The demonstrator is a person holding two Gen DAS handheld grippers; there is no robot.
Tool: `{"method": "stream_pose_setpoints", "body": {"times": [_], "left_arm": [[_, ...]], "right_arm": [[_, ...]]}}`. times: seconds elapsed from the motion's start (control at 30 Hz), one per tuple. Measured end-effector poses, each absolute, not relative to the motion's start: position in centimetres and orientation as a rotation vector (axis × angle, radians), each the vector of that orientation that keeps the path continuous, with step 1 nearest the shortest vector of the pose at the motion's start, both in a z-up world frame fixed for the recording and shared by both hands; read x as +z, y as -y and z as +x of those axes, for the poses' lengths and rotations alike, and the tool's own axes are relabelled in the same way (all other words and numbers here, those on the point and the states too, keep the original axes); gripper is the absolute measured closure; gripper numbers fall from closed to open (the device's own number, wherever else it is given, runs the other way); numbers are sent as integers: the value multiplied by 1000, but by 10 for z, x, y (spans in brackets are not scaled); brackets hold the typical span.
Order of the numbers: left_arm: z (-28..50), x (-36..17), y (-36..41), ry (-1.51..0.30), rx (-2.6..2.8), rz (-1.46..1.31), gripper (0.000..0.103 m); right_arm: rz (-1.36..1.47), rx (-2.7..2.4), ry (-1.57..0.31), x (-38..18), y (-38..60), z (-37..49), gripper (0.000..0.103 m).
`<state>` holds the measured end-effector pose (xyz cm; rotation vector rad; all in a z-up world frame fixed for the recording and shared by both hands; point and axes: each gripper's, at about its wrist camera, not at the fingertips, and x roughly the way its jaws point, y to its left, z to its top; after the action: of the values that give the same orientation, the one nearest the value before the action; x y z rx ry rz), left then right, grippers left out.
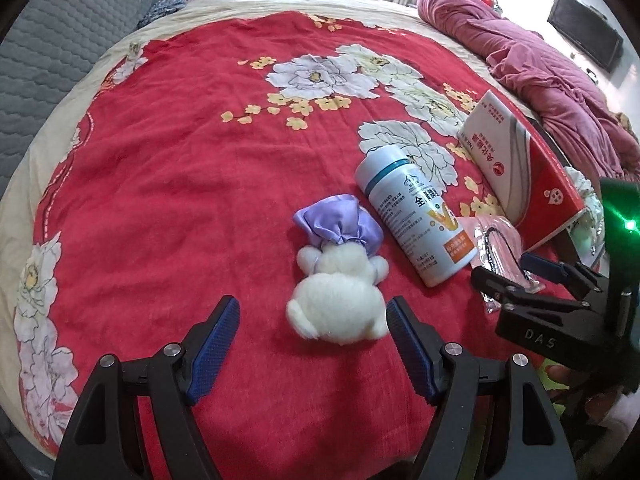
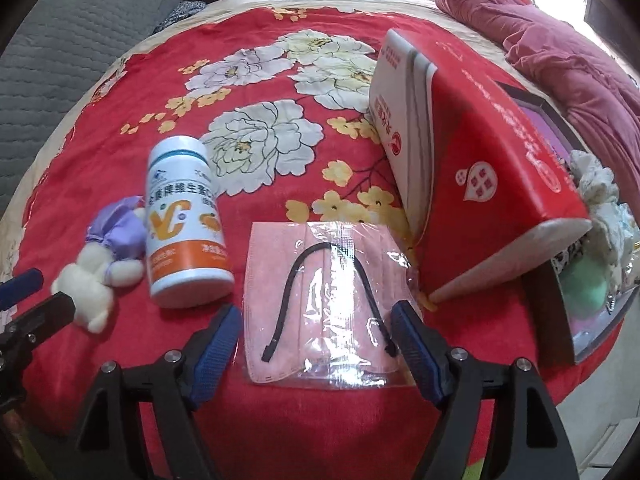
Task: Organize soft objects
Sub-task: 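Grasp the white plush with purple bonnet with left tool while right tool grasps the pink mask packet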
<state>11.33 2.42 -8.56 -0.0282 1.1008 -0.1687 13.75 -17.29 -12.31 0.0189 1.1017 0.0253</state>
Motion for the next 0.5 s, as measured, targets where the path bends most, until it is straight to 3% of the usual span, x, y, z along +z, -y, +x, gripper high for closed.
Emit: {"method": "stream_pose_setpoints", "body": {"times": [0.27,0.4,0.5], "left_arm": [[130,-98,-14,-1118,-176,-21,26],[137,-108,-10,-1139,-174,-18,26],[142,-116,-7,-1153,-160,-7,26]], "right_arm": [[-10,11,-1095,-134,172,147,19],[-14,19,-1074,-134,172,146,29],[-7,19,-1061,-132,174,145,45]]}}
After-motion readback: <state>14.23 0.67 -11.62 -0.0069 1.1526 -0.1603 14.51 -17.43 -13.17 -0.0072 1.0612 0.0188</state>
